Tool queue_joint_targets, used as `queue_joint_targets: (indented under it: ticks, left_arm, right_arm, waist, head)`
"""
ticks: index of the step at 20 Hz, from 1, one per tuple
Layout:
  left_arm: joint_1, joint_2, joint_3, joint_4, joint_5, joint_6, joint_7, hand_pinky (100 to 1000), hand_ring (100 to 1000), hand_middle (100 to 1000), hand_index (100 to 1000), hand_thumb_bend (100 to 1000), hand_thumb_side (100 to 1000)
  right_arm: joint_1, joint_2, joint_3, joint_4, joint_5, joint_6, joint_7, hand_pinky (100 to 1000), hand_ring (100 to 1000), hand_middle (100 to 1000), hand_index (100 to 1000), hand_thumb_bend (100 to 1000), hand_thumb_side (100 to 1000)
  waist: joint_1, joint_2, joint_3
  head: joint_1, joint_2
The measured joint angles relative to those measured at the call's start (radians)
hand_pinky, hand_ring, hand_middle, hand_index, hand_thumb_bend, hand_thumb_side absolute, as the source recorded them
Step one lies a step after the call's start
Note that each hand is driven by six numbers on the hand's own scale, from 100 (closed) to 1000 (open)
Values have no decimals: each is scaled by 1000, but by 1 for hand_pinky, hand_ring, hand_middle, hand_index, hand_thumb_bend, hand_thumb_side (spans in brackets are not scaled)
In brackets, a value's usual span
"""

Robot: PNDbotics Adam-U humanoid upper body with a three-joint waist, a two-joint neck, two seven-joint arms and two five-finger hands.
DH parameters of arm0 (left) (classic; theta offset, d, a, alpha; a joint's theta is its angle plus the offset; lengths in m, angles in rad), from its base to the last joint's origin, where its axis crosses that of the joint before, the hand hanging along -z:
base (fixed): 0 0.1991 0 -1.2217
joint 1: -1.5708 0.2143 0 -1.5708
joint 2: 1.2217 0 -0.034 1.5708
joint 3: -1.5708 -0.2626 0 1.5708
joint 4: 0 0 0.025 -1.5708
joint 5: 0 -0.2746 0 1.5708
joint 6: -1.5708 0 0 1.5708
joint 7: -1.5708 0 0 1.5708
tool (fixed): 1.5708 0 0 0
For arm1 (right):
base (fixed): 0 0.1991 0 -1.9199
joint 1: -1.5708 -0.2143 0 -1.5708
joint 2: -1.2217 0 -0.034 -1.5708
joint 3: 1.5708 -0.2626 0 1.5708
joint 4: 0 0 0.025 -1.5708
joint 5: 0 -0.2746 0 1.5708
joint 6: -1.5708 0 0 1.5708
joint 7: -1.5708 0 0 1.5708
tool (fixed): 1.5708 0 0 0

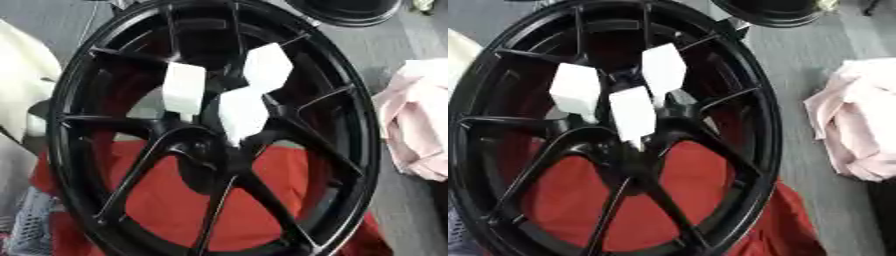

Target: Pull the pin out of the wheel hub.

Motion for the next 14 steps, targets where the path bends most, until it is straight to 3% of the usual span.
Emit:
queue_joint_targets:
  ticks: [5,10,12,14]
  left_arm:
    - [15,-4,5,1,-3,-1,6,841,751,678,918,181,898]
    - [22,-8,10,1,-7,-1,12,842,751,679,918,181,897]
    - [23,-9,12,1,-8,-2,14,842,751,679,918,181,897]
    - [24,-10,15,1,-8,-2,15,842,751,679,918,180,897]
  right_arm:
    - [163,12,-84,36,19,1,-95,816,671,391,370,100,100]
    - [340,103,-156,21,82,22,-189,815,678,423,404,100,100]
    - [394,148,-181,13,114,43,-222,816,693,460,442,100,100]
    - [440,192,-200,11,144,66,-249,829,749,557,548,110,100]
  waist:
    - [13,-16,-43]
    - [21,-22,-60]
    - [24,-24,-63]
    - [27,-25,-63]
  head:
    - [21,5]
    - [35,10]
    - [39,10]
    - [41,10]
